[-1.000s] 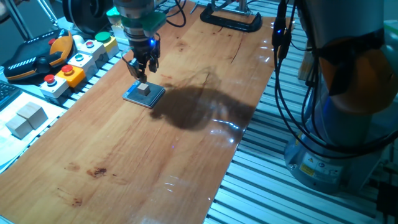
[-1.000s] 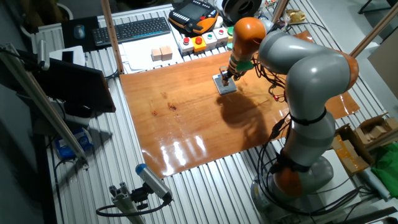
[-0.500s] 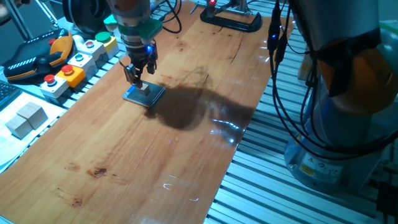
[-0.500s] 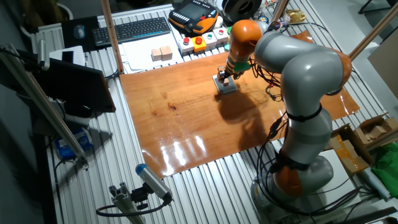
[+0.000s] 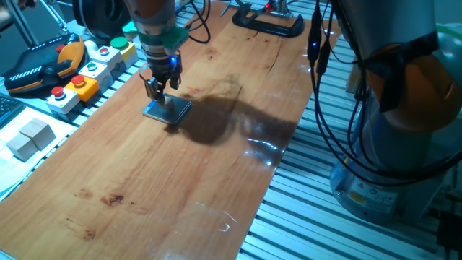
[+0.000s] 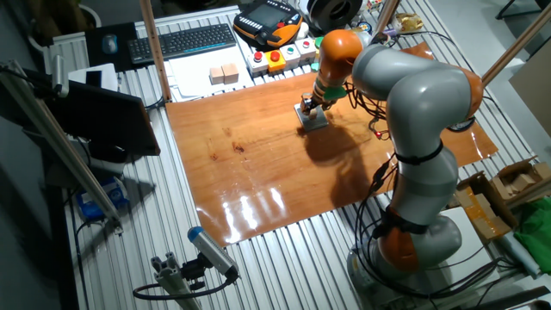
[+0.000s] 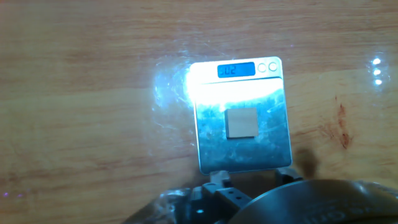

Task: Remove the object from the scale

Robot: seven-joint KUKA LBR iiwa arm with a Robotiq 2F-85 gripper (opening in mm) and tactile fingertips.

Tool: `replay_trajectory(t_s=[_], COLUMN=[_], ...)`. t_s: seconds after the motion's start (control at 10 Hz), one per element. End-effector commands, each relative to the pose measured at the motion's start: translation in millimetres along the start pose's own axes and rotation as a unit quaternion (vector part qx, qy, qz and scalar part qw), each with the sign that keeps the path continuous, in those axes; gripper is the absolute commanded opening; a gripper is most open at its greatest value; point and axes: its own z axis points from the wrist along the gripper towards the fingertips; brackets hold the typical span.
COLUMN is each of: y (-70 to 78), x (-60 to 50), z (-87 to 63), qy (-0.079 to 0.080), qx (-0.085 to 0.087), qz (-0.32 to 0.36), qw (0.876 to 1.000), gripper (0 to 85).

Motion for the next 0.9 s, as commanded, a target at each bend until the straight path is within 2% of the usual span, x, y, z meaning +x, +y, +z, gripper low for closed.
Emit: replay_trajectory(t_s=[0.0,0.8], y=[0.2,-3.8], x=[-0.7,-6.9], z=[1.8,23.6], qy=[-0.001,0.0], qx=[0.001,-0.004], qz=[0.0,-0.011], qw=[1.0,1.0], gripper=[69.3,68.3])
